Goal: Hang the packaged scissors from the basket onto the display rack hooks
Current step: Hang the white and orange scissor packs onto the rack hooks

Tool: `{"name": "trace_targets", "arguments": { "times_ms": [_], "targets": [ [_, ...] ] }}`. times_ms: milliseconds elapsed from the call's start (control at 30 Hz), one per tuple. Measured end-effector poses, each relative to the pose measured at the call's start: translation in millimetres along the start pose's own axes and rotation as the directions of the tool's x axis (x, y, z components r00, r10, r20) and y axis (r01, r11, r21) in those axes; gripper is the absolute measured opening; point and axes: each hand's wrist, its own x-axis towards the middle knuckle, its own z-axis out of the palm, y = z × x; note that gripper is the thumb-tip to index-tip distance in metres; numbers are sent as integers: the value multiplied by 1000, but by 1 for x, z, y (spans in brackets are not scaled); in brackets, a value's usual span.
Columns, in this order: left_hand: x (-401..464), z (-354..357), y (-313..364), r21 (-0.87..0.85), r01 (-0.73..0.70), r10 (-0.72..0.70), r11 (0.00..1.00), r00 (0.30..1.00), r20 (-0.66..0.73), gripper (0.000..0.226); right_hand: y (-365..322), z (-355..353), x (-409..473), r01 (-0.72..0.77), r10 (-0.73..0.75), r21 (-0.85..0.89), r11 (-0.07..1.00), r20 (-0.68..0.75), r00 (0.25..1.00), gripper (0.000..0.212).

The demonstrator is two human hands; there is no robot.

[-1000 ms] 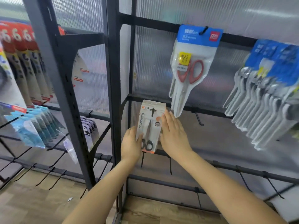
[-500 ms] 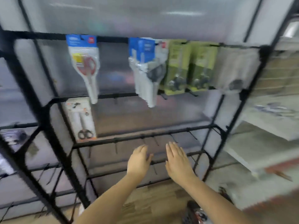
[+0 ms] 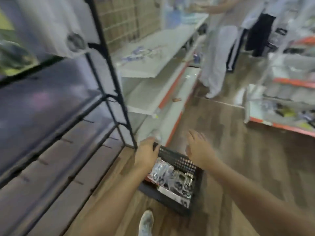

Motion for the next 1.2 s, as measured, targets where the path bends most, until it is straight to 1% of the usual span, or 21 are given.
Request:
{"name": "trace_targets", "arguments": {
  "times_ms": [33,100,233,300,367,467,533,600,733,800,867,933,1067,1167,1200],
  "targets": [
    [10,8,2,0,-26,26,1000,999,23,34,7,3,-1,-44,45,-11,999,20,999,59],
    [30,22,0,-5,-34,34,999,996,85,36,18,14,2,-141,142,-26,990,64,988,58],
    [79,45,-24,-56,-80,89,995,980,179,18,24,50,25,-279,275,21,960,117,954,57],
    [100,54,-42,-74,-40,57,996,970,238,14,17,73,37,-355,341,45,934,187,921,53],
    [119,67,-67,-56,-17,33,998,955,294,11,10,103,45,-403,376,40,914,281,883,57],
    [143,94,-110,-25,29,-17,999,925,381,21,1,149,51,-460,403,28,888,437,804,59],
    [156,110,-136,12,54,-54,998,903,426,17,-3,176,55,-504,425,22,864,504,752,60],
    [166,130,-161,39,54,-66,998,884,462,13,-3,203,60,-513,422,10,859,554,717,61],
    [182,172,-208,34,104,-107,994,864,492,6,17,259,83,-482,404,-30,876,591,698,60],
    [189,198,-233,25,106,-105,994,864,493,10,32,291,99,-433,367,-25,901,575,731,60],
    [199,229,-257,20,109,-104,994,860,500,9,47,327,115,-416,347,-14,909,576,740,61],
    [208,266,-286,35,124,-125,992,861,493,4,60,377,123,-437,371,-19,899,564,738,60],
    [213,352,-348,102,155,-185,983,854,486,18,65,492,102,-576,442,37,816,601,665,56],
    [209,416,-391,168,155,-218,974,846,487,15,62,573,78,-654,460,58,754,664,590,55],
    [207,434,-402,189,158,-231,969,846,481,15,61,596,72,-657,453,65,751,674,584,54]
  ]
}}
